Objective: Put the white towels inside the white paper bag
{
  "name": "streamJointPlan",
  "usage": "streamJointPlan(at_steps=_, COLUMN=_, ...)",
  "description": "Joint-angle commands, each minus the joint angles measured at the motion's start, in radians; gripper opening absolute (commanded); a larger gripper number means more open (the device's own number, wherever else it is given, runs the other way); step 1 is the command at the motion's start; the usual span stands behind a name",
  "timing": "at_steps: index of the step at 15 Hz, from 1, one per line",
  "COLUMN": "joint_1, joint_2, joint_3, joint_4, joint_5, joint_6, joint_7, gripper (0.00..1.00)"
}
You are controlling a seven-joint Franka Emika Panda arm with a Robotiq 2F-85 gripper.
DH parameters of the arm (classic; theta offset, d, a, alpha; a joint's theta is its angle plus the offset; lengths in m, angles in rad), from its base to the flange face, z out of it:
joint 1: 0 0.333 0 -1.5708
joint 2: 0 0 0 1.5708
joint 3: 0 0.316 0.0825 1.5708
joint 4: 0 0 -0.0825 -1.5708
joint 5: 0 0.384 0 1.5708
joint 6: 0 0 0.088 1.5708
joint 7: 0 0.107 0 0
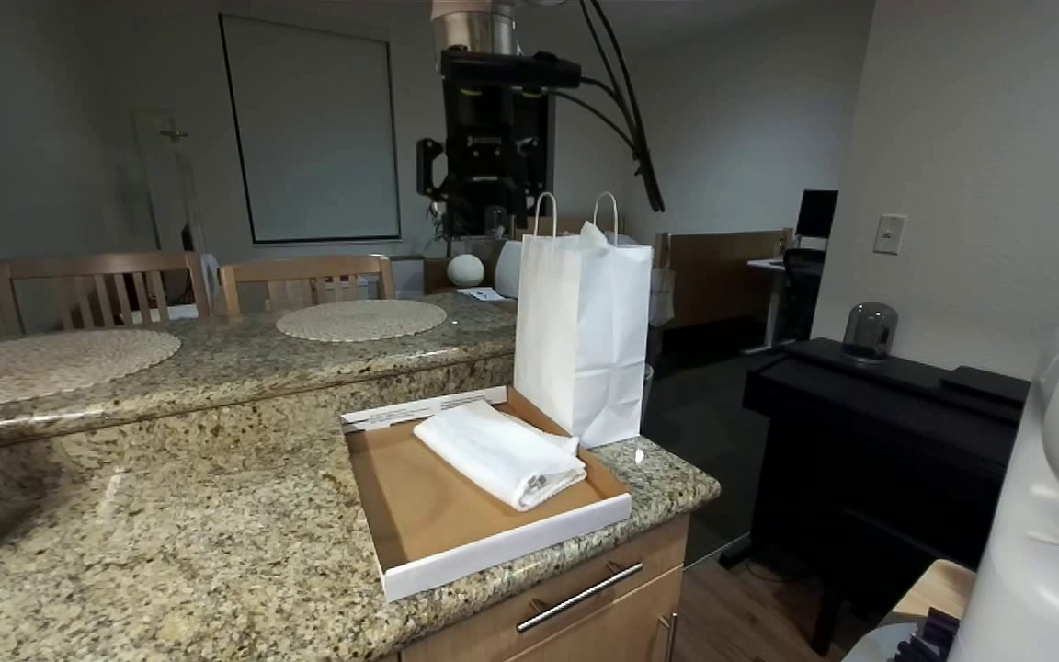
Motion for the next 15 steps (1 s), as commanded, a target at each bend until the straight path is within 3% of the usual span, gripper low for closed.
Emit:
streamJointPlan(at_steps=1, joint_1=-0.027, joint_2=0.0, joint_3=0.026, joint_4=0.003, joint_5=0.001, joint_6=-0.003, joint_7=-0.001, gripper=1.0)
streamJointPlan(at_steps=9, joint_1=-0.009, joint_2=0.262, joint_3=0.045, joint_4=0.16, joint_5=-0.017, joint_6=-0.096, joint_7=-0.152, gripper=1.0)
streamJointPlan(at_steps=15, joint_1=-0.005, joint_2=0.421, joint_3=0.016, joint_4=0.147, joint_5=-0.002, joint_6=0.078, joint_7=-0.136, gripper=1.0)
